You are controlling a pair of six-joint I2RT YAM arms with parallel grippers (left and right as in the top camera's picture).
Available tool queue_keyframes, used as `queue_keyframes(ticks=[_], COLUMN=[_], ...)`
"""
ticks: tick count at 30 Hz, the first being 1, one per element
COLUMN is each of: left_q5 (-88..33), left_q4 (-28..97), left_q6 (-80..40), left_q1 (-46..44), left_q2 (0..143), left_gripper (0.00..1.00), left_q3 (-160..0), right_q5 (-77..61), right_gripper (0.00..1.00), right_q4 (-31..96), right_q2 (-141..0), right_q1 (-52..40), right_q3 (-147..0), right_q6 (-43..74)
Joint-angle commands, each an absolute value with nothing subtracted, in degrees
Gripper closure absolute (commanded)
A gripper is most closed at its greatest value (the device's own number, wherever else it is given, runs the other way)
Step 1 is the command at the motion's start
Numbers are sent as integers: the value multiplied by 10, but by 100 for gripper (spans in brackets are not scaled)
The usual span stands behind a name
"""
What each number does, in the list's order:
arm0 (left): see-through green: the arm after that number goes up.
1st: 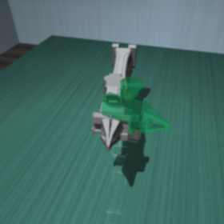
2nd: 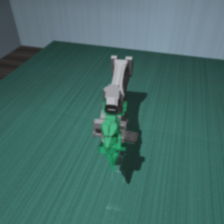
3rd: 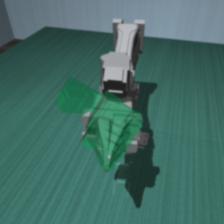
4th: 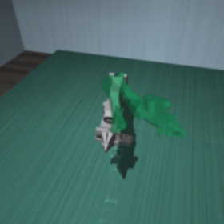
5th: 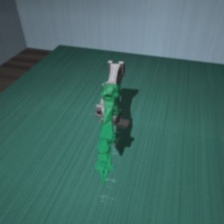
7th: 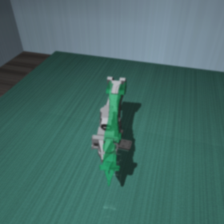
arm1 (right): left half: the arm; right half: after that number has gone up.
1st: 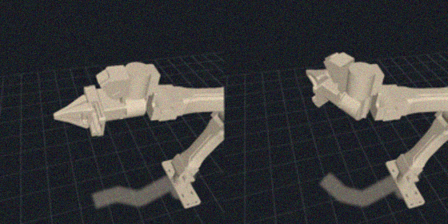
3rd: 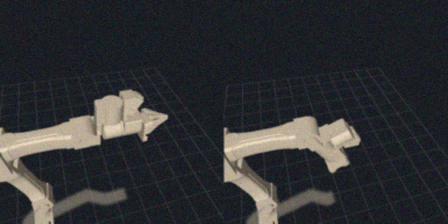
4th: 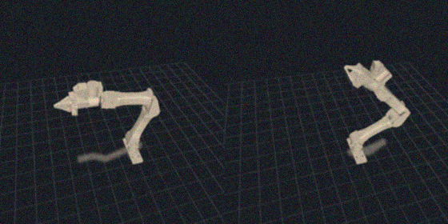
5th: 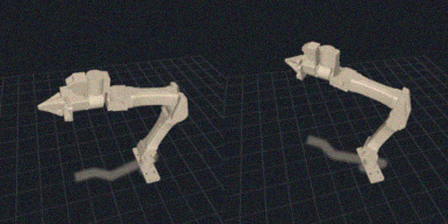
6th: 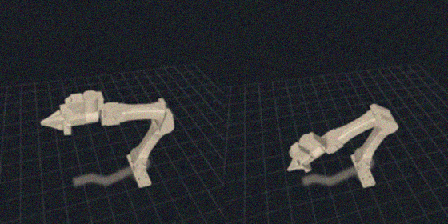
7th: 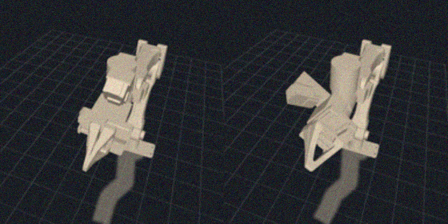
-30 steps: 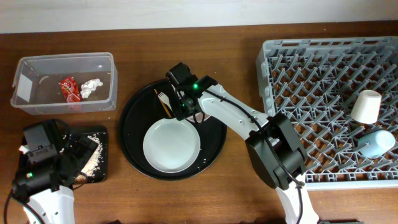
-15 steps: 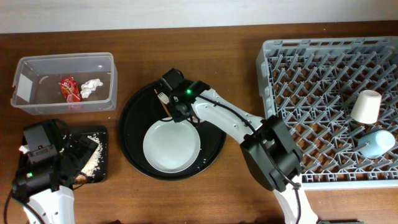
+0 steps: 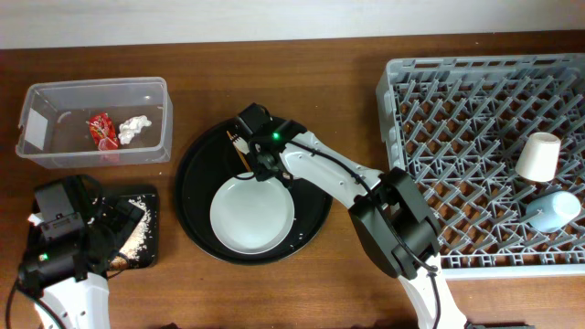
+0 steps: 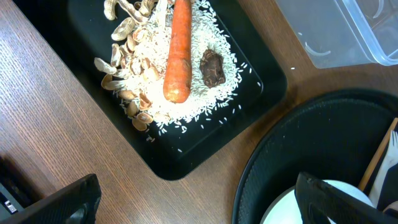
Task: Sort waste into correct bins and load items into the dishwasher rack
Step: 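Lift the pink bowl and carry it right into the rack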
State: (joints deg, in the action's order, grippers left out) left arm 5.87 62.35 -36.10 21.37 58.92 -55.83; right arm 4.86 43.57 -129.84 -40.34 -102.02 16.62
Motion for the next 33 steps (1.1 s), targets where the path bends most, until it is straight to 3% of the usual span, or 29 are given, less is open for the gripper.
queue_keyframes(ticks=[1, 4, 17, 23, 33], left_q5=[63, 63, 63, 63, 63], left_q4=[623, 623, 623, 623, 623], left_q6=[-366, -366, -366, -367, -366], left_q1=[216, 216, 216, 216, 216], left_q2=[585, 585, 585, 585, 585], left_gripper=[1, 1, 1, 1, 1], left_q3=[-568, -568, -568, -568, -568], right_q5=[50, 49, 48, 30, -39], right_gripper=[92, 96, 96, 96, 96], right_q4=[445, 457, 563, 658, 846], right_q2=[-1284, -1273, -1180, -1108, -1004], right_q1=[-405, -404, -383, -295, -67], right_q3=[-1049, -1061, -1164, -1165, -1164], right_q6=[173, 190, 199, 220, 220])
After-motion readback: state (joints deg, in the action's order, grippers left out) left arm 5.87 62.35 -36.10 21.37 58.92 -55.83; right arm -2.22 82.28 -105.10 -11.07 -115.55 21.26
